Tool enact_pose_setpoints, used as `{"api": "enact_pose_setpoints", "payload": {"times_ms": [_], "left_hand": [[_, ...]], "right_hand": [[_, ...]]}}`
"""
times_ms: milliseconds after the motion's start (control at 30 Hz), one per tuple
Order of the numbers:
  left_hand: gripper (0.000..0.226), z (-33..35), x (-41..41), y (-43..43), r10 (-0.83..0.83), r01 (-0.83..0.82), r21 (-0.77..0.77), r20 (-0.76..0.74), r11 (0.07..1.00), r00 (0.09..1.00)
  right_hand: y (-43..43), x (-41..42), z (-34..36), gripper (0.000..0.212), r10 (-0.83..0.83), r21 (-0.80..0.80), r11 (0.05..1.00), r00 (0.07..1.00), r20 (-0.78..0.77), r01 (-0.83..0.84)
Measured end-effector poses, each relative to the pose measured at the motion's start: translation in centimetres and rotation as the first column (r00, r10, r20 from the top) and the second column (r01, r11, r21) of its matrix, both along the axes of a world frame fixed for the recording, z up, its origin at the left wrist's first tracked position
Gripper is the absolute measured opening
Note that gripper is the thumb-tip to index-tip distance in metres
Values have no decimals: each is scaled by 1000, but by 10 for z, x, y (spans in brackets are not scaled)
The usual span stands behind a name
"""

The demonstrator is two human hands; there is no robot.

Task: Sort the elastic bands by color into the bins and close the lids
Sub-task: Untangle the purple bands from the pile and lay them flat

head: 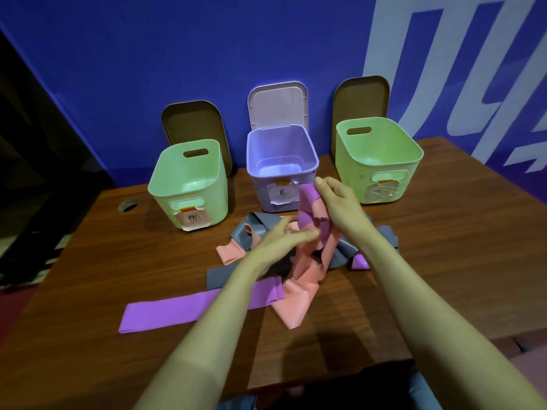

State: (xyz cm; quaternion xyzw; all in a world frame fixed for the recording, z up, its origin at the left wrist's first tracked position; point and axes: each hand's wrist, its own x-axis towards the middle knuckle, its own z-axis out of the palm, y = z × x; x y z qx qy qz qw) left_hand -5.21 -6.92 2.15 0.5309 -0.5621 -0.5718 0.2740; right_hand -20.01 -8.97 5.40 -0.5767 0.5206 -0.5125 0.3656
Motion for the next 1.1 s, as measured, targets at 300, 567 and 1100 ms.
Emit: {"api": "enact_pose_setpoints", "payload": {"times_ms": [300,567,1100], "left_hand": [[22,17,4,-10,468,-439,170,-412,882,782],[8,45,8,-8,317,-267,197,-306,943,898],[17,-6,2,-4,112,-121,62,124,991,986]], "right_hand": [[-4,-18,-7,37,-227,52,970,959,-171,238],[-2,-12,-22,39,-235,142,950,935,-264,279],[-8,-11,-5,43,-133,-31,991,988,-77,131]]}}
